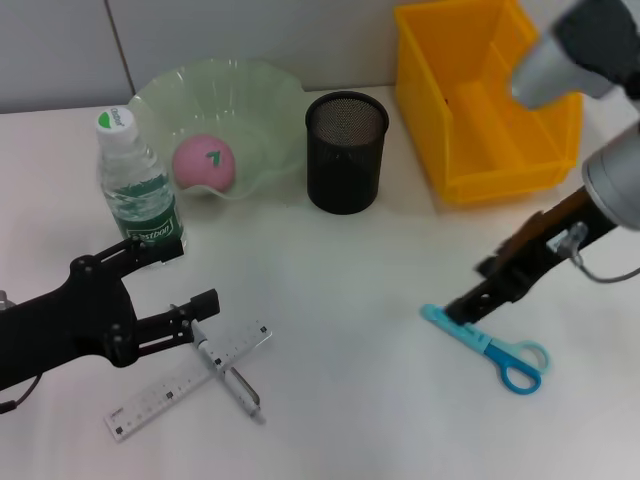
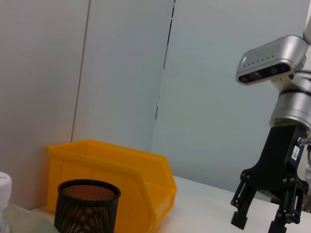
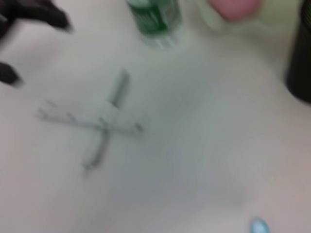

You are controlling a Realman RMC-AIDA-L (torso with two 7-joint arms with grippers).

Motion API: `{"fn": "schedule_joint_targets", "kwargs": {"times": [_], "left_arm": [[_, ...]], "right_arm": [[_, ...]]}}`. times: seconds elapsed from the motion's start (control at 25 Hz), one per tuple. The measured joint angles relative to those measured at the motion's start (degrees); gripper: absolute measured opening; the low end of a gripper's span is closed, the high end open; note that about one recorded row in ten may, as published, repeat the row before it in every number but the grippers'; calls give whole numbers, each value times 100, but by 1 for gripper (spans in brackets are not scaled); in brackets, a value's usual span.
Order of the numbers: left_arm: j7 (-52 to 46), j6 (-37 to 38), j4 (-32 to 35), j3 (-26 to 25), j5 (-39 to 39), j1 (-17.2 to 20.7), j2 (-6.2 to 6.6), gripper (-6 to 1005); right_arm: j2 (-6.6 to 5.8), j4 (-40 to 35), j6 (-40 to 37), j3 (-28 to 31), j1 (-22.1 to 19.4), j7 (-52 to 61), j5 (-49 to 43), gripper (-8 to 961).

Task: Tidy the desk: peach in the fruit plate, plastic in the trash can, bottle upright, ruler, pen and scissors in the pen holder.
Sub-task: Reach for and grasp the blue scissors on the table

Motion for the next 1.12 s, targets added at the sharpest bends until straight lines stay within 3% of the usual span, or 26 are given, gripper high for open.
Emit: {"fn": "schedule_joint_targets", "kwargs": {"times": [0.04, 0.24, 0.64, 1.12], "left_arm": [[0, 0, 0, 0, 0, 0, 0, 843], [2, -39, 1, 3, 4, -58, -5, 843], [2, -141, -6, 4, 10, -93, -12, 843], [-19, -226, -8, 4, 9, -123, -12, 843]], "right_arm": [[5, -42, -321, -154, 315, 460, -595, 761], [22, 326, -551, -613, 729, 833, -1376, 762], [34, 1283, 112, -1148, 807, 751, -1508, 762], [50, 1483, 588, -1647, 759, 556, -1438, 762]]}}
